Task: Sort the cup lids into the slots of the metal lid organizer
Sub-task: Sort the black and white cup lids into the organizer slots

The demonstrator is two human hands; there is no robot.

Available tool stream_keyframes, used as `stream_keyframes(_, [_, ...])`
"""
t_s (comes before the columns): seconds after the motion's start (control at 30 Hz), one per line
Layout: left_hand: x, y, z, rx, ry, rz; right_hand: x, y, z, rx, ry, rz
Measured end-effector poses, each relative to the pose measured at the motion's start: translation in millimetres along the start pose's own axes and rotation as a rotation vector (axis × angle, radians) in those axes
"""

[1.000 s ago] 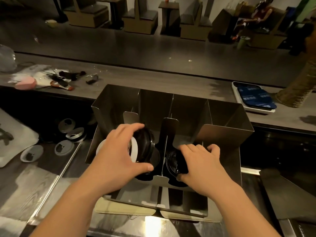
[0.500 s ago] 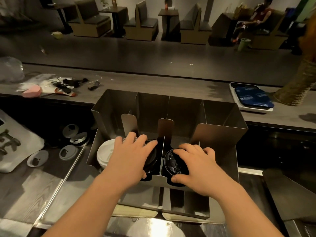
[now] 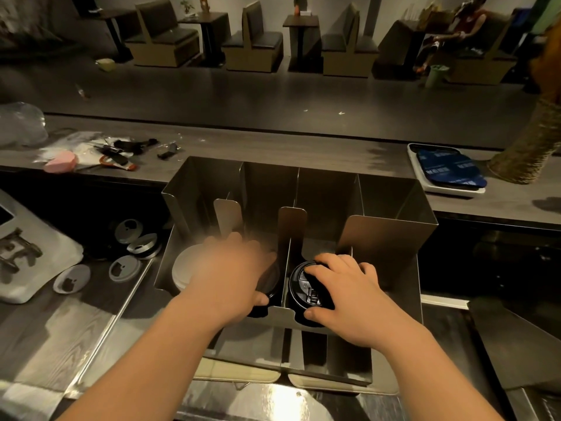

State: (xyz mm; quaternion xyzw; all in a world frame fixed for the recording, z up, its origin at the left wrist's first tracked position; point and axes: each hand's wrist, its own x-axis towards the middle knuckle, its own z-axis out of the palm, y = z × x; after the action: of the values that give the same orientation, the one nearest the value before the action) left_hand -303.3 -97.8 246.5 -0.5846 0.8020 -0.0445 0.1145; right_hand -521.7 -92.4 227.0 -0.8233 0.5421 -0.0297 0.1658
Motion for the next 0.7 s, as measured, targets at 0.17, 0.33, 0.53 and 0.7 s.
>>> stream_keyframes(0.17, [3, 5, -5, 0.002, -0.004, -0.032, 0, -2, -2, 0.028, 0.001, 0.008])
stream_keyframes(0.33, [-1, 7, -5, -0.002, -0.017, -0.068, 0, -4, -3, 0.032, -0.014, 0.015])
stream_keyframes(0.53, [1, 3, -8, -0.05, -0.058, -0.059, 2, -8, -6, 0.065, -0.008, 0.034])
stream_keyframes(0.7, [-17, -18, -24, -0.233, 0.071, -0.082, 0, -12, -13, 0.098, 0.149, 0.036])
